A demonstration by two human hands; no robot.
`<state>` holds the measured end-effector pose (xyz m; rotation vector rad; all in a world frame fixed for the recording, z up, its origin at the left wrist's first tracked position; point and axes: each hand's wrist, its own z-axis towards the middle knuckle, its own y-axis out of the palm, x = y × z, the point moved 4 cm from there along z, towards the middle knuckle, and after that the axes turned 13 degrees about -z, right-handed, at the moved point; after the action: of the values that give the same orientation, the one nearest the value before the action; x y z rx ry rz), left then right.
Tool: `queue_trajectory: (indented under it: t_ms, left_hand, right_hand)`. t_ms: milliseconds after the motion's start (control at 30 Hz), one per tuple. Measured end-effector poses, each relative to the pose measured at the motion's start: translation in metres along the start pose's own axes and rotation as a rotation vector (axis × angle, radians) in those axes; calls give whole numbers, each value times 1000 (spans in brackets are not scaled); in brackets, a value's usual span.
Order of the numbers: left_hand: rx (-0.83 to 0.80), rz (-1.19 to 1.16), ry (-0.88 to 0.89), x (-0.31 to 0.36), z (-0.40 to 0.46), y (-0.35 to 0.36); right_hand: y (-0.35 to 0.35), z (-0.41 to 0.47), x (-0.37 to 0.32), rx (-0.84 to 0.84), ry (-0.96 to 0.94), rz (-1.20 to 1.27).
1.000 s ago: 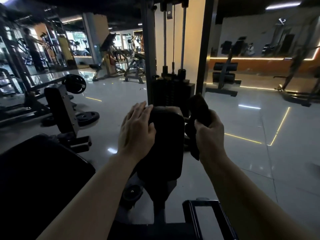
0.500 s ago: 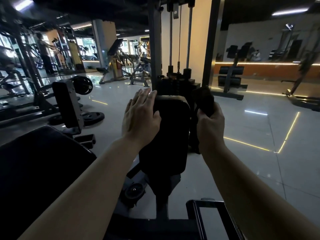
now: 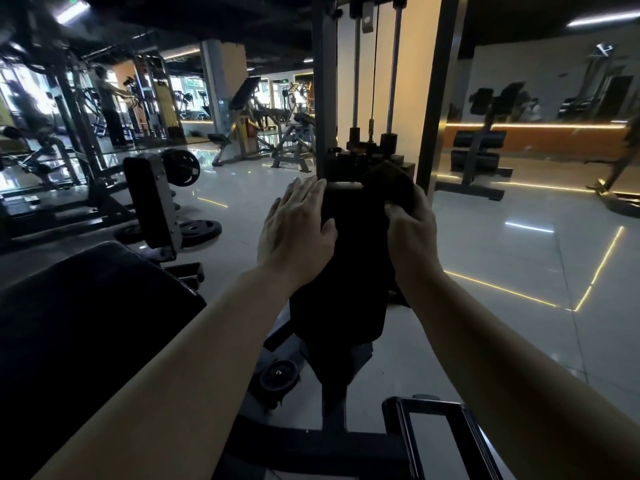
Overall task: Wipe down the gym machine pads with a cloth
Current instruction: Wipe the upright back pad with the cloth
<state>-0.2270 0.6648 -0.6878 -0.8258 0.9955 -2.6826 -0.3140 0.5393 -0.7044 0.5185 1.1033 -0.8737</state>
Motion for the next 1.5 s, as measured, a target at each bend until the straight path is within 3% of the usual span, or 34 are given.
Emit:
queue_trajectory:
  t_ms: [433, 633, 800, 933, 1067, 1267, 1500]
  left_hand:
    - [-6, 34, 56, -8, -2, 7]
    - [72, 6, 129, -10, -2, 10]
    - [114, -52, 183, -13, 0, 9]
    - [149, -42, 234, -19, 1, 16]
    - [175, -27, 243, -27, -1, 29]
    - [239, -31, 255, -31, -1, 38]
    - [278, -78, 275, -33, 0, 38]
  right_hand:
    - [8, 3, 21, 9, -76, 1]
    - [8, 0, 32, 2, -315, -221]
    - [14, 1, 53, 186, -661, -631]
    - [21, -1, 75, 338, -724, -691]
    - [26, -10, 93, 376, -751, -714]
    - [30, -43, 161, 283, -717, -801]
    - [28, -88, 227, 31, -605, -891]
